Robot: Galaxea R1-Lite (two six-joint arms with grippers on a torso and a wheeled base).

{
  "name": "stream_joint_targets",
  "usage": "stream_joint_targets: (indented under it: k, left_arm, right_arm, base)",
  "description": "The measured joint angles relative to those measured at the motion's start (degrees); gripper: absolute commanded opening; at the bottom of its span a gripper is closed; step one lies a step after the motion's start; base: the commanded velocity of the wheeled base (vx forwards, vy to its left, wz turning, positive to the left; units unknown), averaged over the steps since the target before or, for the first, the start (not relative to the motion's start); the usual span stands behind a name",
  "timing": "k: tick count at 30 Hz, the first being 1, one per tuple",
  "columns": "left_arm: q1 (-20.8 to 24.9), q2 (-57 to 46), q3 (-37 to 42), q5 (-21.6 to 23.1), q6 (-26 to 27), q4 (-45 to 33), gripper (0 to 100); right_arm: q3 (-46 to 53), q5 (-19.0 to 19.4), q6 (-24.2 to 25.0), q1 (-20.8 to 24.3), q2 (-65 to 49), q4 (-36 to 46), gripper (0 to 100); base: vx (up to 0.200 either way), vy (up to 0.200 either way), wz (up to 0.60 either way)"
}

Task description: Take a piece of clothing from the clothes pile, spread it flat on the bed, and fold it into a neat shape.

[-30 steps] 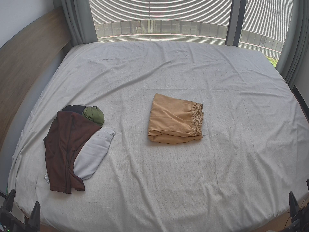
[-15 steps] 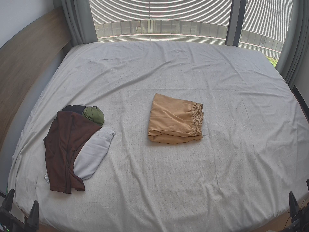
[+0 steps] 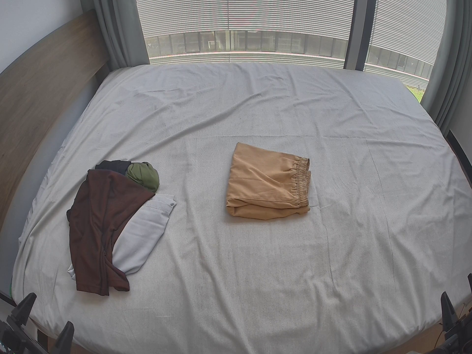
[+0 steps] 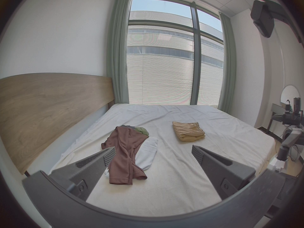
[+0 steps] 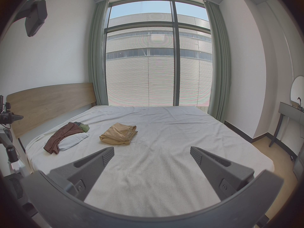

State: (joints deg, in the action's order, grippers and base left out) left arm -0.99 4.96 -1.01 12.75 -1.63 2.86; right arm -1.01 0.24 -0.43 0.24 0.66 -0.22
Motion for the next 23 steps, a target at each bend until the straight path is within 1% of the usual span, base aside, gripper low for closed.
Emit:
stream_joint_targets:
  k: [1, 4, 5, 7, 9, 12, 14, 17, 23]
  left_arm:
    - [2.0, 0.0, 0.0, -0.4, -0.6, 0.0, 100]
    - [3.3, -0.1, 0.0, -2.1, -1.0, 0.1, 100]
    - [3.6, -0.2, 0.0, -3.4, -1.2, 0.1, 100]
    - [3.3, -0.8, 0.0, -6.7, -0.7, -0.1, 100]
    - [2.5, -1.6, 0.0, -10.4, 1.3, -1.4, 100]
    - [1.6, -2.9, 0.0, -12.8, 2.2, -4.7, 100]
    - [1.5, -3.2, 0.0, -13.0, 2.1, -4.9, 100]
    - [1.3, -3.6, 0.0, -13.4, 1.9, -3.0, 100]
    - [1.1, -3.9, 0.0, -13.5, 1.7, -3.0, 100]
  right_arm:
    - [0.0, 0.0, 0.0, 0.0, 0.0, 0.0, 100]
    - [0.0, 0.0, 0.0, 0.0, 0.0, 0.0, 100]
    - [0.0, 0.0, 0.0, 0.0, 0.0, 0.0, 100]
    - [0.0, 0.0, 0.0, 0.0, 0.0, 0.0, 100]
    - [0.0, 0.0, 0.0, 0.0, 0.0, 0.0, 100]
    - [0.0, 0.0, 0.1, 0.0, 0.0, 0.0, 100]
    - [0.0, 0.0, 0.2, 0.0, 0.1, 0.0, 100]
    - [0.0, 0.0, 0.2, 0.0, 0.1, 0.0, 100]
    - [0.0, 0.0, 0.2, 0.0, 0.1, 0.0, 100]
  base:
    - [0.000, 0.000, 0.00]
    - [0.000, 0.000, 0.00]
    - [0.000, 0.000, 0.00]
    - [0.000, 0.000, 0.00]
    - [0.000, 0.000, 0.00]
    - [0.000, 0.000, 0.00]
    - [0.000, 0.000, 0.00]
    - [0.000, 0.000, 0.00]
    - [0.000, 0.000, 0.00]
